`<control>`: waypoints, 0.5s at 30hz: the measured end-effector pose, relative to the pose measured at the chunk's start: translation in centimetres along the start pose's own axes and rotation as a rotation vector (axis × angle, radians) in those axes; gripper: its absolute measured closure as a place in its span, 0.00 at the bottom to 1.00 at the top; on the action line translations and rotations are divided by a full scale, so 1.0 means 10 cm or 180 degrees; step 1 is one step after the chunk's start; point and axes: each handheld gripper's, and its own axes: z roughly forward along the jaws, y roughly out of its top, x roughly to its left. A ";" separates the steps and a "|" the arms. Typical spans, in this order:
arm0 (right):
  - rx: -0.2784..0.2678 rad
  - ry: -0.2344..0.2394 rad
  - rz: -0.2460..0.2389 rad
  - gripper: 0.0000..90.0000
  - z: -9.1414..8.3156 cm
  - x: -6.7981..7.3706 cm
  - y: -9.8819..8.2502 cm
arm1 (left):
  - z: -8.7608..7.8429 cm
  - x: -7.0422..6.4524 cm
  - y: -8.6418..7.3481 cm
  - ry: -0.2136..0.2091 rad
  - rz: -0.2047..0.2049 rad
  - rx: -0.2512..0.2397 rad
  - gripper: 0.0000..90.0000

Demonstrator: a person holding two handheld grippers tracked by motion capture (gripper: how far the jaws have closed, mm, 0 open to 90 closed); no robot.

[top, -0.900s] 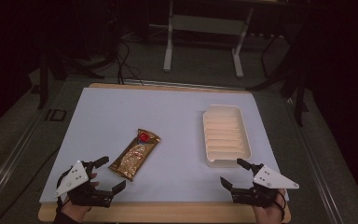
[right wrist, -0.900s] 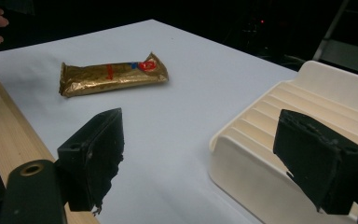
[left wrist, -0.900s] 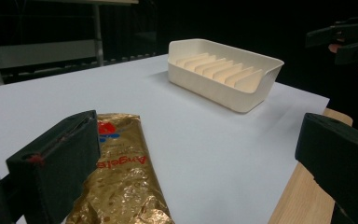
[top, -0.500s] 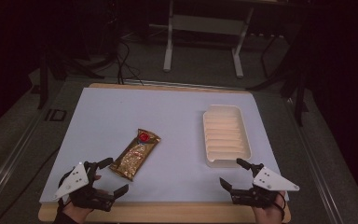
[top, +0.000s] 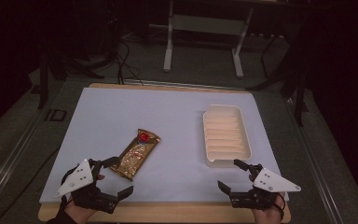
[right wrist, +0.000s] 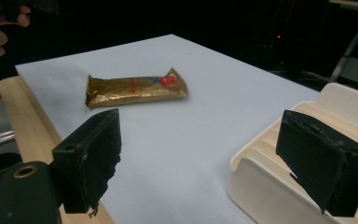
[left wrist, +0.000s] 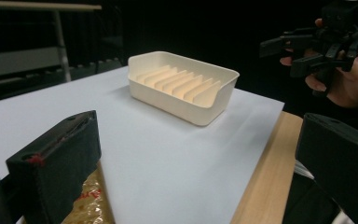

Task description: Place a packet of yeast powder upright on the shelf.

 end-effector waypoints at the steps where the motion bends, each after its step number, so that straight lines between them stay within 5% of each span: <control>1: -0.0007 0.0052 0.0006 0.15 0.00 0.00 0.00 | 0.02 0.03 0.04 -0.0032 -0.0037 0.0057 0.01; 15: 0.0034 0.0070 -0.0108 0.12 0.04 0.10 0.05 | 0.28 0.39 0.23 0.0080 -0.0097 0.0252 0.01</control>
